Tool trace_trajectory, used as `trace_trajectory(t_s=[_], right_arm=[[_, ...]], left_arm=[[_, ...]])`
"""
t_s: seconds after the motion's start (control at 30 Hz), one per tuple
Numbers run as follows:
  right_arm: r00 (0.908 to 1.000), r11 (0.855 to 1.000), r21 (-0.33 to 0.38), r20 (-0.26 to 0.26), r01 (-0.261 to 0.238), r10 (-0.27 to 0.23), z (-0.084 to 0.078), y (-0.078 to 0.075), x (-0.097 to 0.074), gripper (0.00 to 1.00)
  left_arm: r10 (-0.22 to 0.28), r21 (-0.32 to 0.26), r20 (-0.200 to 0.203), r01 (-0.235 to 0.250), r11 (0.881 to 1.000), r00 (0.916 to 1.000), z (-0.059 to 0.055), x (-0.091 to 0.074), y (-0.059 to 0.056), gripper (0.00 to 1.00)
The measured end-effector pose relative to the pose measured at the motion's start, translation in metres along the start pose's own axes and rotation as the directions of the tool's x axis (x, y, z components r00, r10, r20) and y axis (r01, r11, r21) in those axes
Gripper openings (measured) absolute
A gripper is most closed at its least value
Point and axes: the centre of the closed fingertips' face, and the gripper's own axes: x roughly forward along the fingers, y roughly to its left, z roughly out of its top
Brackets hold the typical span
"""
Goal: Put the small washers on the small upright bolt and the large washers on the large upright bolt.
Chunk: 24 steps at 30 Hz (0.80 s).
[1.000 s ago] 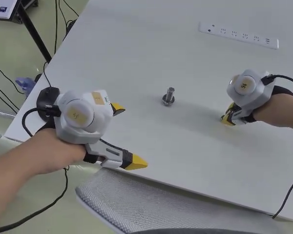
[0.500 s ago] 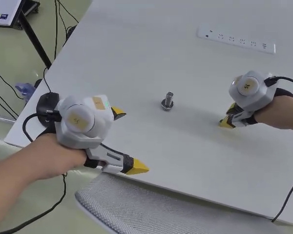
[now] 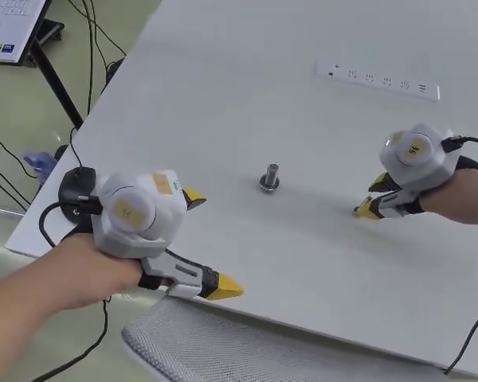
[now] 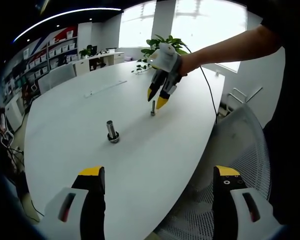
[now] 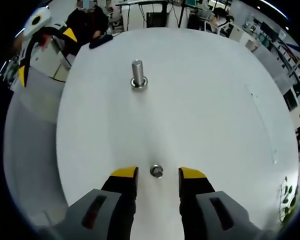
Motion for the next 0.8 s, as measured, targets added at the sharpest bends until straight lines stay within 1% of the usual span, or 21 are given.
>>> trace_trajectory(t_s=[0.07, 0.13, 0.17, 0.3, 0.4, 0.43, 0.5, 0.53, 0.57, 0.6, 0.67, 0.7, 0.73, 0.77, 0.8], right_arm=[[0.9998, 1.0, 0.008, 0.022, 0.004, -0.004, 0.002, 0.001, -0.004, 0.35], [0.9995, 1.0, 0.015, 0.03, 0.008, -0.009, 0.003, 0.001, -0.007, 0.35], [0.999, 1.0, 0.022, 0.044, 0.011, -0.012, 0.004, 0.001, -0.009, 0.35], [0.994, 0.998, 0.064, 0.105, 0.026, -0.033, 0.009, 0.002, -0.019, 0.34], [0.9837, 0.994, 0.104, 0.172, 0.033, -0.051, 0.016, 0.004, -0.03, 0.35], [0.9801, 0.993, 0.114, 0.188, 0.042, -0.063, 0.017, 0.004, -0.034, 0.34], [0.9728, 0.99, 0.133, 0.22, 0.043, -0.072, 0.019, 0.005, -0.041, 0.35], [0.9639, 0.987, 0.15, 0.251, 0.051, -0.088, 0.022, 0.005, -0.046, 0.35], [0.9578, 0.986, 0.16, 0.271, 0.054, -0.096, 0.024, 0.005, -0.049, 0.35], [0.9497, 0.982, 0.182, 0.296, 0.05, -0.103, 0.026, 0.006, -0.054, 0.36], [0.9372, 0.977, 0.209, 0.33, 0.045, -0.114, 0.029, 0.007, -0.06, 0.36], [0.9262, 0.976, 0.212, 0.356, 0.048, -0.123, 0.032, 0.007, -0.064, 0.37], [0.916, 0.972, 0.229, 0.378, 0.048, -0.134, 0.033, 0.008, -0.069, 0.38], [0.9111, 0.97, 0.238, 0.389, 0.044, -0.137, 0.033, 0.009, -0.072, 0.38], [0.8985, 0.968, 0.247, 0.414, 0.043, -0.146, 0.035, 0.011, -0.077, 0.38]], left_arm=[[0.0, 0.005, -0.001, 0.0, 1.0, 1.0, 0.001, 0.0, 0.0, 0.89], [-0.001, 0.005, -0.002, 0.001, 1.0, 1.0, 0.002, -0.001, 0.0, 0.89], [0.0, 0.007, 0.0, 0.0, 1.0, 1.0, 0.003, -0.001, 0.001, 0.89], [-0.004, -0.015, 0.029, 0.004, 1.0, 0.9996, 0.008, -0.001, 0.002, 0.9], [0.004, -0.024, 0.047, -0.003, 1.0, 0.9989, 0.012, -0.002, 0.004, 0.9], [0.005, -0.025, 0.051, -0.004, 1.0, 0.9987, 0.013, -0.002, 0.004, 0.9], [0.004, -0.03, 0.06, -0.003, 1.0, 0.9982, 0.015, -0.002, 0.005, 0.9], [0.005, -0.035, 0.067, -0.003, 0.999, 0.9977, 0.016, -0.001, 0.006, 0.9], [0.007, -0.037, 0.072, -0.004, 0.999, 0.9973, 0.017, -0.002, 0.006, 0.9], [0.007, -0.041, 0.082, -0.003, 0.999, 0.9966, 0.02, -0.002, 0.006, 0.9], [0.005, -0.047, 0.094, 0.0, 0.999, 0.9955, 0.023, -0.002, 0.006, 0.9], [0.007, -0.048, 0.097, -0.003, 0.999, 0.9952, 0.024, -0.002, 0.007, 0.9], [0.01, -0.05, 0.107, -0.005, 0.999, 0.9942, 0.027, -0.002, 0.008, 0.9], [0.012, -0.055, 0.115, -0.005, 0.998, 0.9933, 0.028, -0.002, 0.009, 0.9], [0.012, -0.065, 0.129, -0.003, 0.998, 0.9916, 0.031, -0.002, 0.01, 0.9]])
